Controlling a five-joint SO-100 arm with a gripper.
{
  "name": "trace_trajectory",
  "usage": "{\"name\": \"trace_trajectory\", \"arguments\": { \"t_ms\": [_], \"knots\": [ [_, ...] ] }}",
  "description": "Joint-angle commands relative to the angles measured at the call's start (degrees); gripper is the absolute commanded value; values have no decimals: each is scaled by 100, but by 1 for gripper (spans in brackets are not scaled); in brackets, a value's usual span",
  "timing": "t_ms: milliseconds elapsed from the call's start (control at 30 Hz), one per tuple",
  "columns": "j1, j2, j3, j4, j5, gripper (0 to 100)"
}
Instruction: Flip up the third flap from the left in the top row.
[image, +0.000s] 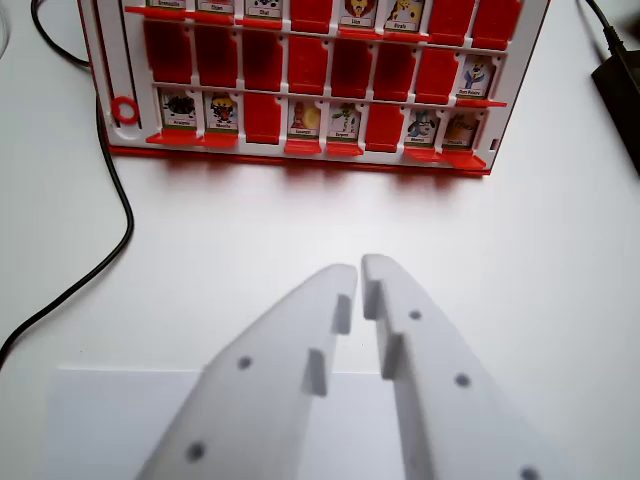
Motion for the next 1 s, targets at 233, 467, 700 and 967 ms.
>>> {"name": "trace_trajectory", "arguments": {
  "t_ms": [233, 467, 700, 967],
  "knots": [
    [0, -439, 396, -773, -35, 0],
    [-35, -1248, 413, -1415, -18, 0],
    [-193, -2417, -88, -1916, -18, 0],
    [-448, -3577, -756, -2224, 88, 0]
  ]
}}
